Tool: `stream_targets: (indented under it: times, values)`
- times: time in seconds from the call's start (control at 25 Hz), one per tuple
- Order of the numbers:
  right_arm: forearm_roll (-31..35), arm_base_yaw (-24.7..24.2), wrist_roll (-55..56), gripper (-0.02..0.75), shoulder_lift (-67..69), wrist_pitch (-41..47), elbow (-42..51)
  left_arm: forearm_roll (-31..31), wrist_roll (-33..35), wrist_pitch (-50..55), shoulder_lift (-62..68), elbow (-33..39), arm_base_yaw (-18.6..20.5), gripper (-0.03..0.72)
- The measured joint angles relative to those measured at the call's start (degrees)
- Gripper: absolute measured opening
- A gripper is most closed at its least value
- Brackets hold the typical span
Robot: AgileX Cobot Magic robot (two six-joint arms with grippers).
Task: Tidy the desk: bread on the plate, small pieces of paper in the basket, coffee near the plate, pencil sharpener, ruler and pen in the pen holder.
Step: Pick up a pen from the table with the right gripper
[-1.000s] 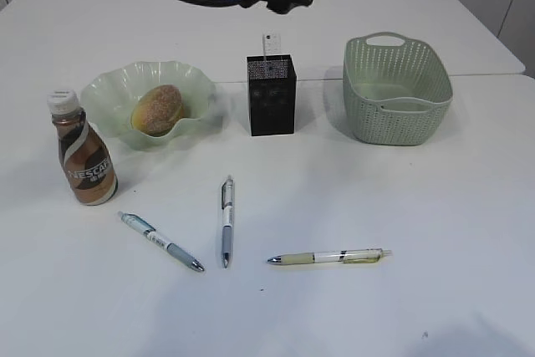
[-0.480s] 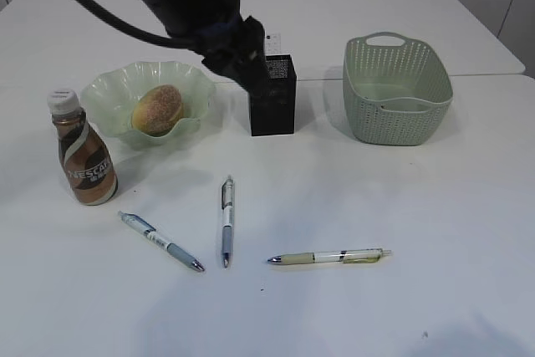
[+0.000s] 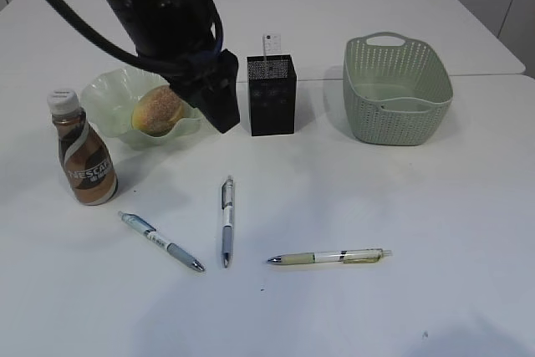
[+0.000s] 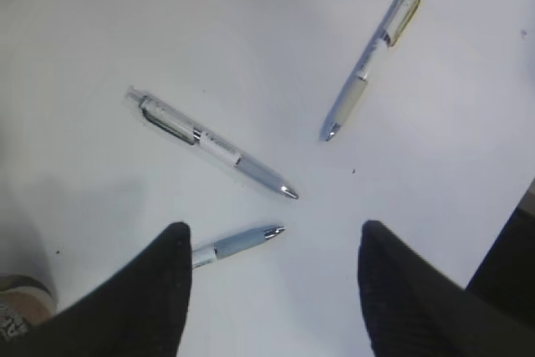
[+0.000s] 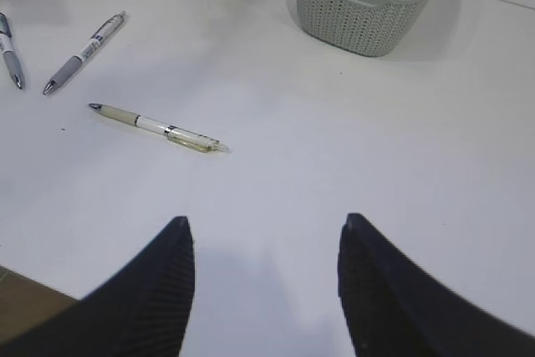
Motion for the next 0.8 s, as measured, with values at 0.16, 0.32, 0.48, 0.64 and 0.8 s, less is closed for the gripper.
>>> stream_targets:
  times: [0.16,0.32,0.48,0.64,0.8]
  values:
    - [0.00,0.00,0.00,0.439,0.00,0.00,0.00,1.95,-3.81,0.13,0.00,0.00,0.00,0.443]
    - [0.00,0.00,0.00,0.439,0.00,0.00,0.00,2.36,-6.73,0.16,0.00,0.00,0.00,0.443]
    - [0.00,0.00,0.00,0.439,0.00,0.00,0.00,2.46,-10.39,0.16,-0.13,2.22,0.00,0.443]
    - [0.00,0.00,0.00,0.439,0.00,0.00,0.00,2.57,-12.52,0.16,-0.13,6.87,0.00,0.443]
    - [0.00,0.00,0.00,0.439,0.00,0.00,0.00,2.57,-14.47,0.16,-0.13,9.06,0.00,0.442]
